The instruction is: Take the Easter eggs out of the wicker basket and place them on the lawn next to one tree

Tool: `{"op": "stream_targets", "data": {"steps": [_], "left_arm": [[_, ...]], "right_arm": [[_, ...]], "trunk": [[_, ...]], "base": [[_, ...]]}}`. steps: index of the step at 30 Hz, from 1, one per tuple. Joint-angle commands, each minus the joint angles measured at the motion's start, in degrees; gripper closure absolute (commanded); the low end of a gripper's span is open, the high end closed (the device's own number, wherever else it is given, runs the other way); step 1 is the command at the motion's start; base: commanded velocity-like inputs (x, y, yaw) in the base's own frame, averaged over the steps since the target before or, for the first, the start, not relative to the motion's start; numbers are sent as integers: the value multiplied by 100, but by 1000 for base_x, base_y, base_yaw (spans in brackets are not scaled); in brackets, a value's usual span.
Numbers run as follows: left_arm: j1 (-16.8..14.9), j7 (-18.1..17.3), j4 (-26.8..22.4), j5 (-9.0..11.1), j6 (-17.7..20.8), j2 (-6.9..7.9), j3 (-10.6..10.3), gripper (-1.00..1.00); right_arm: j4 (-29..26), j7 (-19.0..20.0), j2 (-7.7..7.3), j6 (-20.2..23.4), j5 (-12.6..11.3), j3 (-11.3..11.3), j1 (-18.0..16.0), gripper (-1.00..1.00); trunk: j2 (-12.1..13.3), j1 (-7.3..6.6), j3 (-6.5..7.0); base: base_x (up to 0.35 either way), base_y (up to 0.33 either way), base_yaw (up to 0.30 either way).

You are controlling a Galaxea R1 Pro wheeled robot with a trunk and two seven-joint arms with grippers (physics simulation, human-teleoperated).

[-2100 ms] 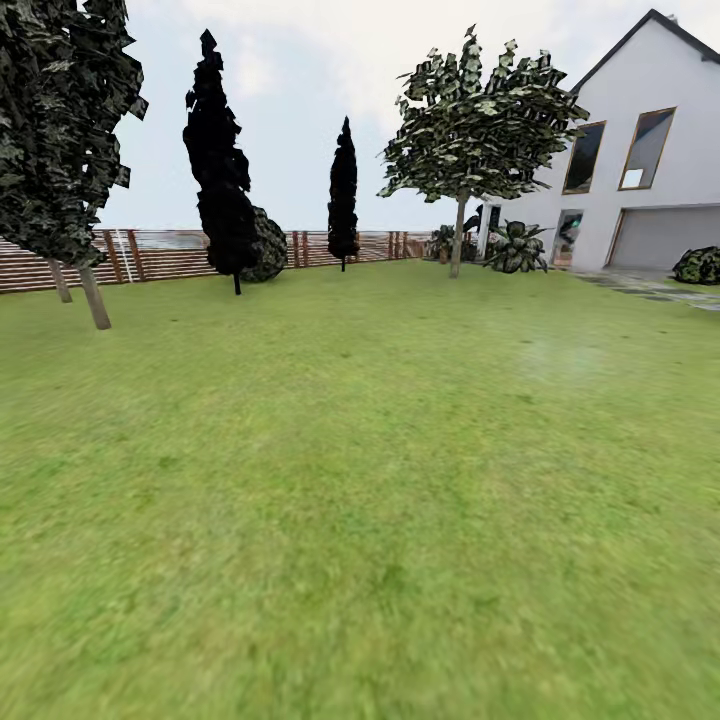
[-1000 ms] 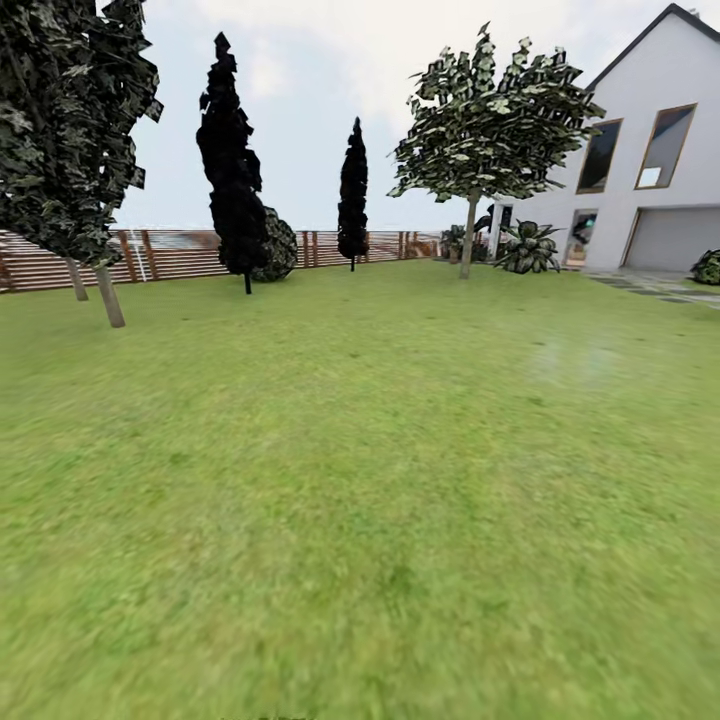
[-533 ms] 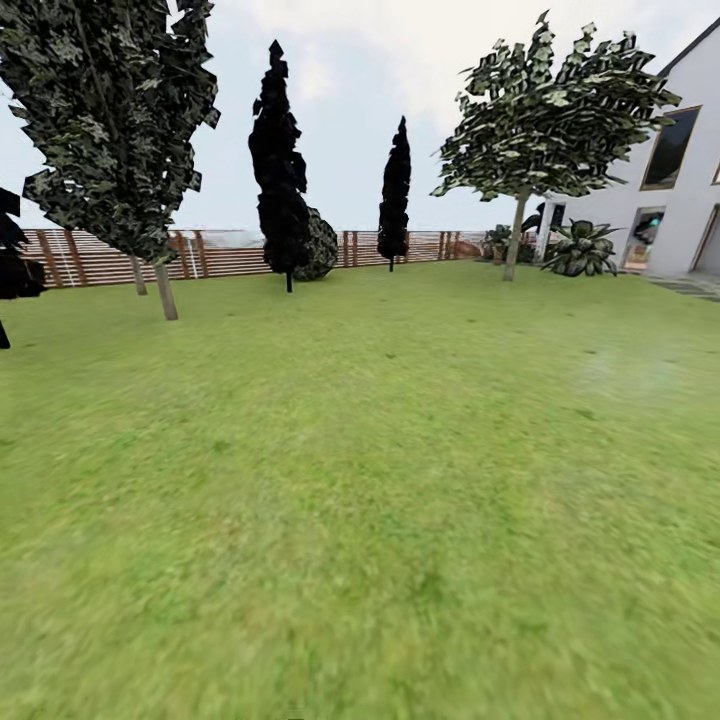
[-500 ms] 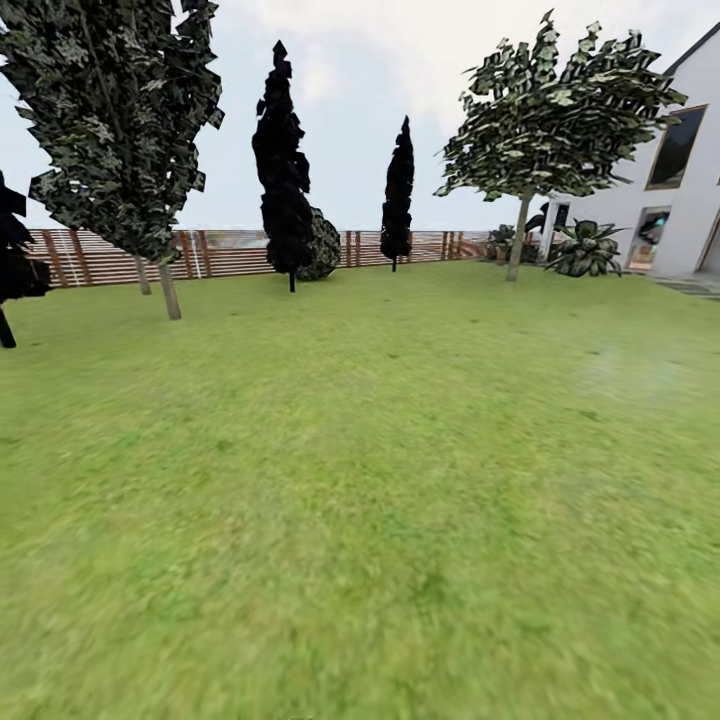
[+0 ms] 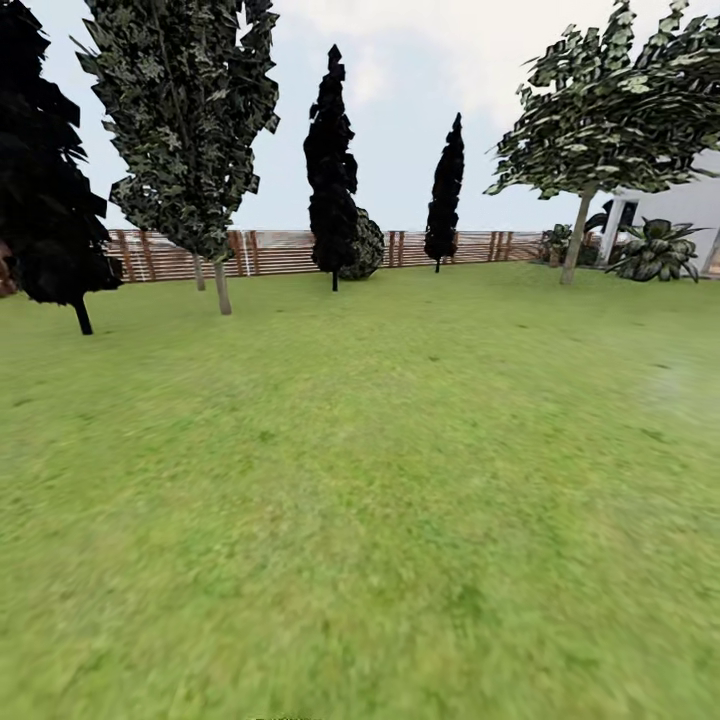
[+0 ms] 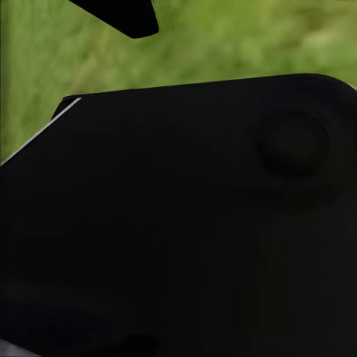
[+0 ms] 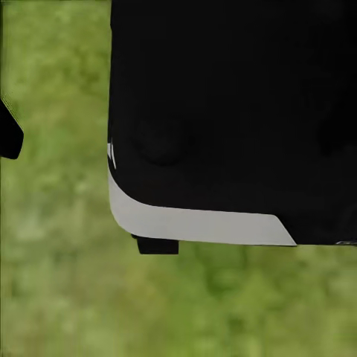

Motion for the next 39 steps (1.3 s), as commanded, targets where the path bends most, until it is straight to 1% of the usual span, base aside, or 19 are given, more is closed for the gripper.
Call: {"op": "stream_targets", "data": {"steps": [1,39], "left_arm": [[3,-2,-10,6,-1,-1,3,-100],[3,-1,-10,6,-10,-1,12,-100]], "right_arm": [[5,0,-1,-20,0,1,-3,-100],[3,-5,-5,-20,-2,1,-3,-100]], "trunk": [[-2,0,-5],[-2,0,-5]], "base": [[0,0,288],[0,0,287]]}}
